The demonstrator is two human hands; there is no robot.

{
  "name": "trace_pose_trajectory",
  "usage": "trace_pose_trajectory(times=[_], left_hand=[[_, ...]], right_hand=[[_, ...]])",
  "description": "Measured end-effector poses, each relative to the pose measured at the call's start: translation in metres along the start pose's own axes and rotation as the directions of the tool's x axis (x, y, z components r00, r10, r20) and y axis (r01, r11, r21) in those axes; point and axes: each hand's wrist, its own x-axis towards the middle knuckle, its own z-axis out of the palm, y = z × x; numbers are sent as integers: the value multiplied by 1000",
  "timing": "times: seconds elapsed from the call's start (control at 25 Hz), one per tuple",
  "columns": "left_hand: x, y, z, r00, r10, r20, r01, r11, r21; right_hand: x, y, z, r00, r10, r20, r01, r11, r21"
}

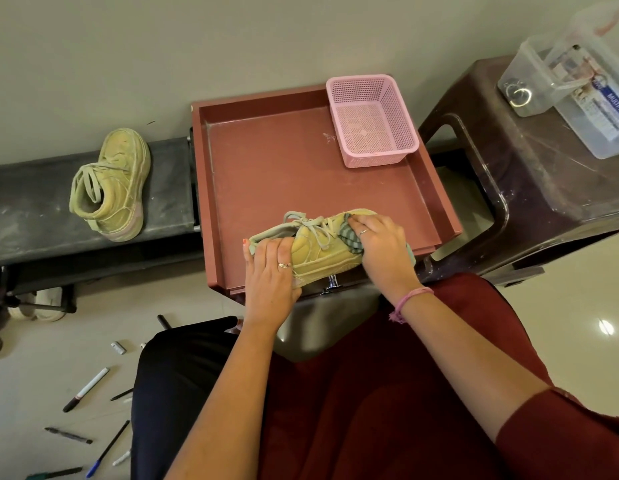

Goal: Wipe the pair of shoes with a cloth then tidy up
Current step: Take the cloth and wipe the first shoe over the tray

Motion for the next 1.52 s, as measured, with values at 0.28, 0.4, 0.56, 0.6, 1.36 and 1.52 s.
trace_pose_trajectory(times=[0.28, 0.4, 0.56, 0.6, 1.36, 1.52], left_hand=[[1, -1, -1, 1000, -4, 0, 4, 1000, -29], [2, -2, -1, 1000, -12, 3, 12, 999, -44], [2, -2, 0, 1000, 3, 6, -2, 998, -56], [1, -3, 1, 1000, 4, 7, -4, 998, -63], [7, -13, 0, 999, 37, 29, -32, 988, -152], [9, -14, -1, 998, 41, 37, -33, 979, -201]], right_hand=[[-3, 13, 3, 988, 142, -56, -137, 987, 83], [-27, -9, 20, 995, -13, -95, 19, 998, 62], [-20, 28, 19, 983, 156, -92, -137, 973, 185], [-10, 33, 17, 959, 279, -58, -257, 934, 246], [-8, 26, -4, 926, 351, 139, -374, 798, 473], [-42, 7, 3, 947, 320, 17, -297, 856, 423]])
